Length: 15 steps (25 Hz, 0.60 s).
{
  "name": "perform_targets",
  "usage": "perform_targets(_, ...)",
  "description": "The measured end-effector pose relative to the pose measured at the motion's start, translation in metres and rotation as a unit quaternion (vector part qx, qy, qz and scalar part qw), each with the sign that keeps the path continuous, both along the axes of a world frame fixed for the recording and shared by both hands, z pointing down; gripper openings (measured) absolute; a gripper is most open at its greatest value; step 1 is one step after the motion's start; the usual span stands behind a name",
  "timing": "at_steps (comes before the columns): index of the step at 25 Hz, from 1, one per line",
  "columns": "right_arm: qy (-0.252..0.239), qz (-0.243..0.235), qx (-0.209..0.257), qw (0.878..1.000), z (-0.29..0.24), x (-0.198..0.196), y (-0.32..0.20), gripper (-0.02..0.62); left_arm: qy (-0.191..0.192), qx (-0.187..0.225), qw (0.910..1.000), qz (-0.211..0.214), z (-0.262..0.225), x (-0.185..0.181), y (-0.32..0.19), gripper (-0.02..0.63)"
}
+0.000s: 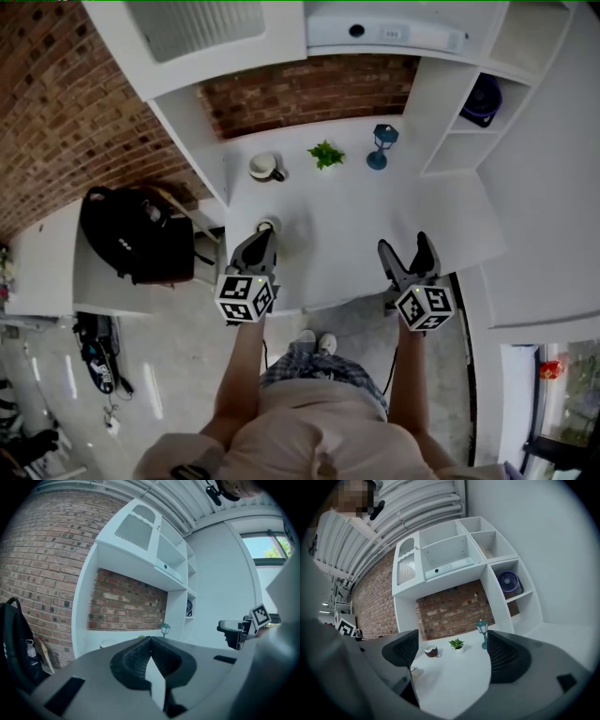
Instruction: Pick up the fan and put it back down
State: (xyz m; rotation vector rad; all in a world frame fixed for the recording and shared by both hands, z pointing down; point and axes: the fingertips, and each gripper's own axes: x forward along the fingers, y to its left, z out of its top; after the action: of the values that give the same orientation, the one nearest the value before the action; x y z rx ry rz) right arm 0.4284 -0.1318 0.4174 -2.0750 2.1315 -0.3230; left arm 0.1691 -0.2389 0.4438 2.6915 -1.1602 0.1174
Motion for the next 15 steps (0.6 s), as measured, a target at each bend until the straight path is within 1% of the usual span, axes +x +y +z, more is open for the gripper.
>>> perform_targets(3,0.002,-0.014,-0.005,1.0,0.001,-0.013,-0.011,0.451,0.003,-0.002,0.9999,-0.011,-0.001,-0.011,-0.004,0.028)
perform_targets(6,0.003,-0.036,-0.004,0.999,-0.001,-0.029,-0.031,0.451,0.003,0.004,0.9996,-0.029,-0.004,-0.027,-0.009,0.028)
perform_targets(11,0.005,-0.105,-0.006,0.994,0.003,-0.081,-0.067,0.451,0.002,-0.004,0.9959,-0.09,0.005,-0.079,-0.009,0.028)
perform_targets(15,0.001,-0.154,-0.013,0.988,0.011,-0.133,-0.092,0.451,-0.003,-0.016,0.9922,-0.124,0.014,-0.119,-0.01,0.028)
